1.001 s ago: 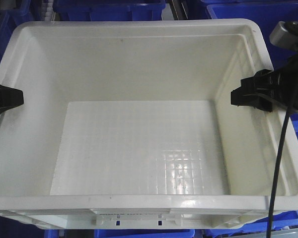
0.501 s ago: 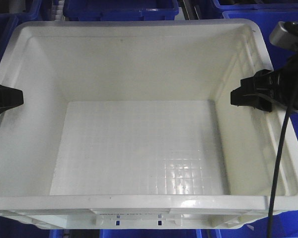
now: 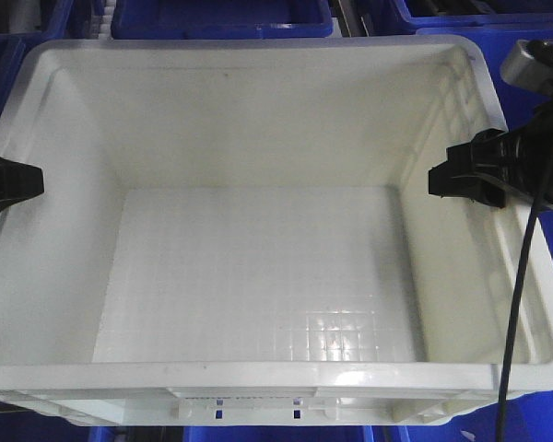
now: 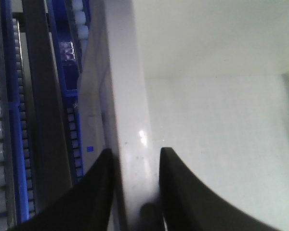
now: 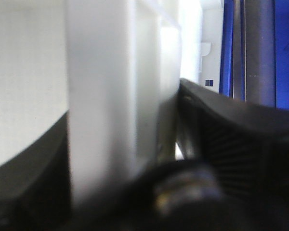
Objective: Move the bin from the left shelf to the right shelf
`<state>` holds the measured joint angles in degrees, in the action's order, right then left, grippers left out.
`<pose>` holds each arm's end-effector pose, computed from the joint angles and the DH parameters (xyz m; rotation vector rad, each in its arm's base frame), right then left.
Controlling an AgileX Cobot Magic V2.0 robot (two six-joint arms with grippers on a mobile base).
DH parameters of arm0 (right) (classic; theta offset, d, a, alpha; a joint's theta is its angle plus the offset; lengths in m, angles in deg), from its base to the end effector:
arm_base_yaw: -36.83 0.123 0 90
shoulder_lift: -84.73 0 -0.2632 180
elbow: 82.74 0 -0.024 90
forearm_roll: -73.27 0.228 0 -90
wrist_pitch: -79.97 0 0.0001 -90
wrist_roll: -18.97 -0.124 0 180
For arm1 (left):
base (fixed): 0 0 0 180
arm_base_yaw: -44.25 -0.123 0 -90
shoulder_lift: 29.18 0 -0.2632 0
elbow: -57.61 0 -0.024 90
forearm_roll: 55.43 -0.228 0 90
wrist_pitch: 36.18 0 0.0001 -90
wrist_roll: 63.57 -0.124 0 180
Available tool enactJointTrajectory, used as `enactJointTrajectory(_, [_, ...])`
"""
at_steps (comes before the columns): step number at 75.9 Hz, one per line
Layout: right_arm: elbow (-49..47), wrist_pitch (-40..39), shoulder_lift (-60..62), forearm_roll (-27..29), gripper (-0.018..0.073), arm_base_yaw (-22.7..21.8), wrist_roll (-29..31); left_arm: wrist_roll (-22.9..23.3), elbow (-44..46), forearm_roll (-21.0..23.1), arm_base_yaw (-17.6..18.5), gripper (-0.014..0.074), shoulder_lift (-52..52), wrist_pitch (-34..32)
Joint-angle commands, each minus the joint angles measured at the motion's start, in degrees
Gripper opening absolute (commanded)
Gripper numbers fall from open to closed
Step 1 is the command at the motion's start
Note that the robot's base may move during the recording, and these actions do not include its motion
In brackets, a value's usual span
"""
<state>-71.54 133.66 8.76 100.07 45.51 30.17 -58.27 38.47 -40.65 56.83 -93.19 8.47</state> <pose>0.2308 0.0808 0.3281 -0.2418 2.3907 0.5614 0.1960 -0.0665 0.3374 0.0358 2.2426 -0.4723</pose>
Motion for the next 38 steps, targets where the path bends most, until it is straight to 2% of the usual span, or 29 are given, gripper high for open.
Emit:
enactJointTrajectory(1, [-2.5,-4.3,1.9,6.4,-0.0006,0.2,1.4,-0.9,2.5,4.3,0.5,-0.0006,1.7,-7.4])
enactJointTrajectory(38, [-2.5,-4.3,1.9,6.4,-0.0006,0.2,1.4,-0.9,2.5,4.3,0.5,-0.0006,1.7,-7.4])
